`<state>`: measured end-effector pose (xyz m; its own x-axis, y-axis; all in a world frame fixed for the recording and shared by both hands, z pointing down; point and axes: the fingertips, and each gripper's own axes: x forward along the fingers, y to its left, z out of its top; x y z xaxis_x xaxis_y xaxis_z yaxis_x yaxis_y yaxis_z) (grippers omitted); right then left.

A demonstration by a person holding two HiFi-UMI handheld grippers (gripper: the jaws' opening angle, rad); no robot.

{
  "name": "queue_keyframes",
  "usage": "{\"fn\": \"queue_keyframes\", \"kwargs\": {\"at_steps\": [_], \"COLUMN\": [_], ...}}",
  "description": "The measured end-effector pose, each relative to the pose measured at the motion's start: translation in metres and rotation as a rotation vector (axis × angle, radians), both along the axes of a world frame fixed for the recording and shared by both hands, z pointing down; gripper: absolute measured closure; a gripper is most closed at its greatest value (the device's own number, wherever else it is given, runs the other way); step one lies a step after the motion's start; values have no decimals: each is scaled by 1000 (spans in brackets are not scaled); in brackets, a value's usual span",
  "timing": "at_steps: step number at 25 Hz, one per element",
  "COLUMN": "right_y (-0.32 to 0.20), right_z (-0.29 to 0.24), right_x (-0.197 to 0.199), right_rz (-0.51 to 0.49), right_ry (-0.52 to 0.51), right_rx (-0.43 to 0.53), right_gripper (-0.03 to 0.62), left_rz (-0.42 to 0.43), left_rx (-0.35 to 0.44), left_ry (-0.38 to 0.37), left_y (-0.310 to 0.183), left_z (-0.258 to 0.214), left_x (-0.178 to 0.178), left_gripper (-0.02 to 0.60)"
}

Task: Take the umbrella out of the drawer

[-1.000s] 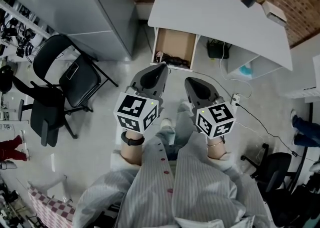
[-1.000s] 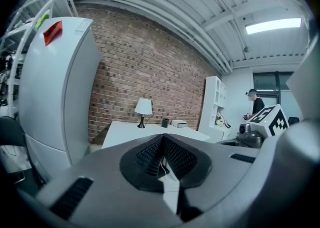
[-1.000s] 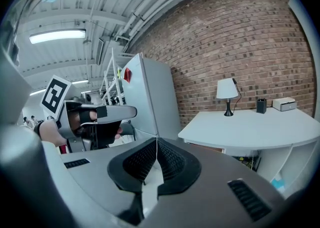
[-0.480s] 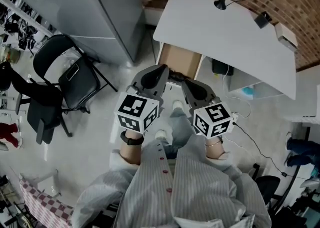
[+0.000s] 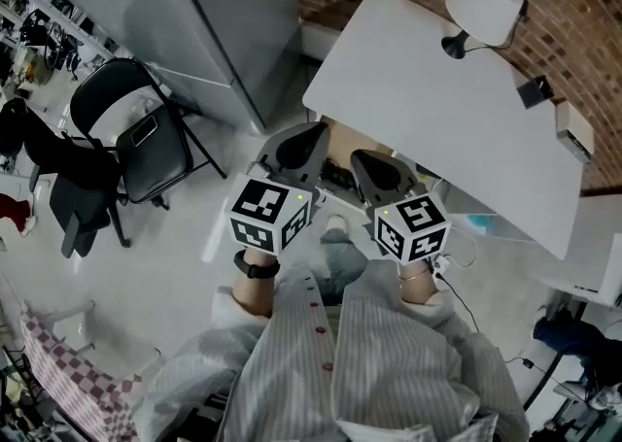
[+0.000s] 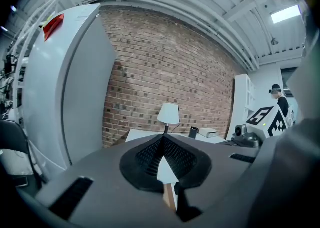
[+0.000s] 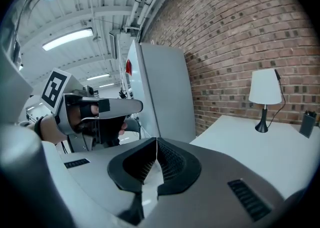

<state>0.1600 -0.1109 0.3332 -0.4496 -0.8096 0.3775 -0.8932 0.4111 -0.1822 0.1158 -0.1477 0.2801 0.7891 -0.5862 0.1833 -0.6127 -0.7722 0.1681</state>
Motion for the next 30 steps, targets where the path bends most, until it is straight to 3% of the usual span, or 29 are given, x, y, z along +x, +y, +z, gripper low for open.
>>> {"fn": "queue_keyframes", "kwargs": {"at_steps": [11, 23, 30], "right_y": [-47, -65, -72], "right_z": [20, 64, 116], "right_x": [13, -20, -34], "right_rz": [-125, -169, -206], "right_ry": [12, 43, 98], "right_rx": [-35, -109, -186], "right_gripper": [559, 559, 559], "left_rz": [-139, -191, -254], "left_rx": [-37, -81, -143], "left_ry": [-5, -56, -38], "left_y": [-34, -44, -55], "left_z": [23, 71, 122], "left_x": [3, -27, -48], "left_gripper": [572, 572, 572]}}
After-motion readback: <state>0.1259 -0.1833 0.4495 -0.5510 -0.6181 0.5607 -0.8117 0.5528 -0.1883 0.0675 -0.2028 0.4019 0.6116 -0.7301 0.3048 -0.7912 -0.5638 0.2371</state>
